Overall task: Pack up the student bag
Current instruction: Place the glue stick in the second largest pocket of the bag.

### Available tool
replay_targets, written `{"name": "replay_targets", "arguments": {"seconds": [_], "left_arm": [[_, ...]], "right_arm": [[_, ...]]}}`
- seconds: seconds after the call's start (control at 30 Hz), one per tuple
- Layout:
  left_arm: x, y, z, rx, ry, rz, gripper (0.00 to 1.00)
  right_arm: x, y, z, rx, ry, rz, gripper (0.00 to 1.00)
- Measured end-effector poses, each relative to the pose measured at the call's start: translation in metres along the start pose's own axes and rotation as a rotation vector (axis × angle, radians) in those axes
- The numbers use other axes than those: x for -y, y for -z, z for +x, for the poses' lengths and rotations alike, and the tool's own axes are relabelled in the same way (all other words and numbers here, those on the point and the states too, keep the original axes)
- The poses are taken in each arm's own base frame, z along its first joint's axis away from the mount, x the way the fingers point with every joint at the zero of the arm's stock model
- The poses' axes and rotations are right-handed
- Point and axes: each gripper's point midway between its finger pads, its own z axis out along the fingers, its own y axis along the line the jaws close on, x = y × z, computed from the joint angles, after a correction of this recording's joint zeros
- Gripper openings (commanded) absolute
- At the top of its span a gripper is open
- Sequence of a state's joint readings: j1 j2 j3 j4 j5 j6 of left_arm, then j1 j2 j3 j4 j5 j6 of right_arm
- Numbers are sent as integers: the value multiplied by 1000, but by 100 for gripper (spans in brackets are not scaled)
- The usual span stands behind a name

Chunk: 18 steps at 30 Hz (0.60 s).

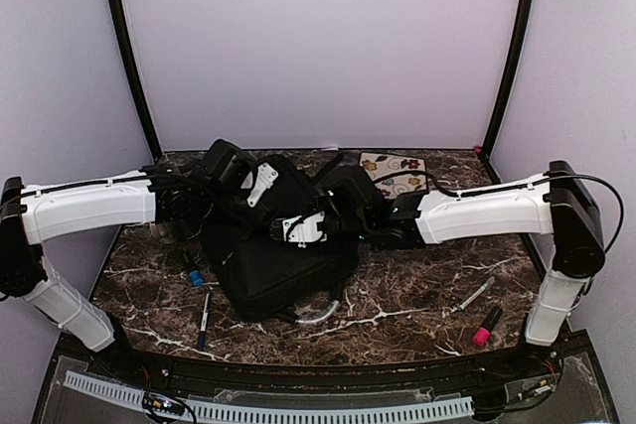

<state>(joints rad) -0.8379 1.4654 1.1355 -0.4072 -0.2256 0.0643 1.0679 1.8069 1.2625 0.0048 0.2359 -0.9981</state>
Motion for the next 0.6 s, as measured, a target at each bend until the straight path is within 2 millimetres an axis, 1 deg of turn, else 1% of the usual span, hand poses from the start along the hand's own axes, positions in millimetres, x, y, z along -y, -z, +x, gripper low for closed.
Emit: {"name": "replay_targets", "arguments": {"seconds": [0.07, 0.17, 0.23, 0.33, 0.4, 0.47, 0.5, 0.57, 0.6], "left_arm": [[5, 2, -4, 26, 3, 16, 0], [11, 4, -7, 50, 3, 43, 0], [14, 3, -7, 58, 5, 55, 0], [15, 3, -8, 66, 19, 64, 0], [18, 3, -8, 66, 25, 77, 0], [21, 4, -9, 67, 32, 96, 0], [22, 6, -11, 67, 37, 106, 0], [25, 10, -17, 75, 52, 128, 0], [26, 11, -19, 80, 60, 139, 0]], "right_arm": [[-9, 10, 6, -19, -24, -46, 0], [-8, 24, 10, -28, -91, -100, 0], [2, 36, 5, -8, -152, -136, 0], [24, 56, -6, 56, -231, -166, 0], [32, 69, -9, 85, -249, -173, 0], [29, 78, -9, 97, -244, -197, 0], [24, 80, -10, 101, -236, -211, 0], [11, 78, -6, 91, -209, -236, 0], [1, 76, -3, 77, -187, -253, 0]]}}
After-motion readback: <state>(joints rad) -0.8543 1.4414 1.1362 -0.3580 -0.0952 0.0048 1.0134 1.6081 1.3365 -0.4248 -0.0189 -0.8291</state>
